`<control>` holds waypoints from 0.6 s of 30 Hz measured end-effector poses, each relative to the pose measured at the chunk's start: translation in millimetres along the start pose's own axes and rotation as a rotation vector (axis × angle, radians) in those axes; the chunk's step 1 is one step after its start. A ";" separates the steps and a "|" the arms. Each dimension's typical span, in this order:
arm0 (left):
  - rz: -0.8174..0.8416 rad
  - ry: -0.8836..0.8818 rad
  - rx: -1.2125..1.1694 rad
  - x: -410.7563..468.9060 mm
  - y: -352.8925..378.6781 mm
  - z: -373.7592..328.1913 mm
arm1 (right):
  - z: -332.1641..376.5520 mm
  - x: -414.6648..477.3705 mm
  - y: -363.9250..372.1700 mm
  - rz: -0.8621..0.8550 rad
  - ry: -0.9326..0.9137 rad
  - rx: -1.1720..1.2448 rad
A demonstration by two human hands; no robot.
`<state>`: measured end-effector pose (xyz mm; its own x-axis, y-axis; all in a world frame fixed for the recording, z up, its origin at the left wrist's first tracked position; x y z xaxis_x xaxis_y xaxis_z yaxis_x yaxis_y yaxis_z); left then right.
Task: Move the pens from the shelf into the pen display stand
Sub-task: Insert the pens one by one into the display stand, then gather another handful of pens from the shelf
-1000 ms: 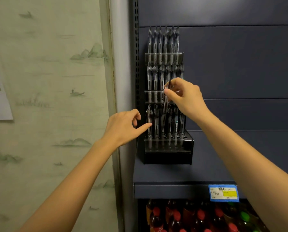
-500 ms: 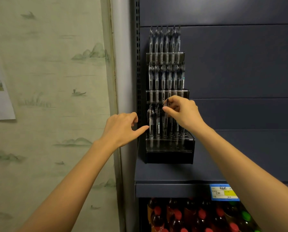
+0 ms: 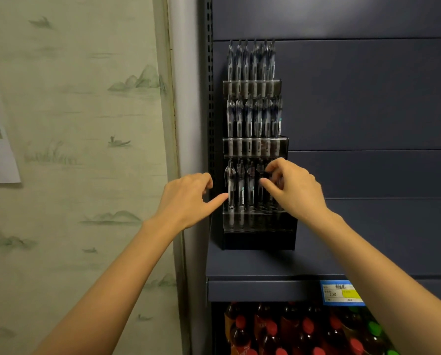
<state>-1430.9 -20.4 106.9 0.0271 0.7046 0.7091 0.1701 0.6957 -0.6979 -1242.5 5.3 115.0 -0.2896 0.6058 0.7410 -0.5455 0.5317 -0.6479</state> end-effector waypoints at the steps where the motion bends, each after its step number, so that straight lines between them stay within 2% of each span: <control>1: -0.019 0.010 -0.007 -0.2 -3.2 -2.4 | -2.7 -3.6 -6.9 0.001 -0.008 -0.067; 5: -0.109 0.084 -0.039 -0.9 -13.4 -25.2 | -19.8 -20.4 -24.6 0.090 -0.015 -0.306; 12: -0.163 0.246 -0.186 -6.2 -5.2 -98.1 | -66.3 -64.1 -52.1 0.181 0.132 -0.436; 18: -0.051 0.386 -0.305 -11.8 19.3 -183.2 | -105.0 -115.7 -103.4 0.200 0.290 -0.563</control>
<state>-1247.5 -40.9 103.6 0.3646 0.5271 0.7676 0.4594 0.6152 -0.6407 -1070.0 -57.7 77.7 -0.0763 0.8176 0.5707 0.0141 0.5732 -0.8193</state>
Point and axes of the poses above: each hand's wrist, its own x-axis towards the middle knuckle, its own y-axis out of the palm, z = x × y, the point moved 9 cm from there along x, towards the middle knuckle, and after that the axes turned 11 degrees about -y, right-handed, at the moved point
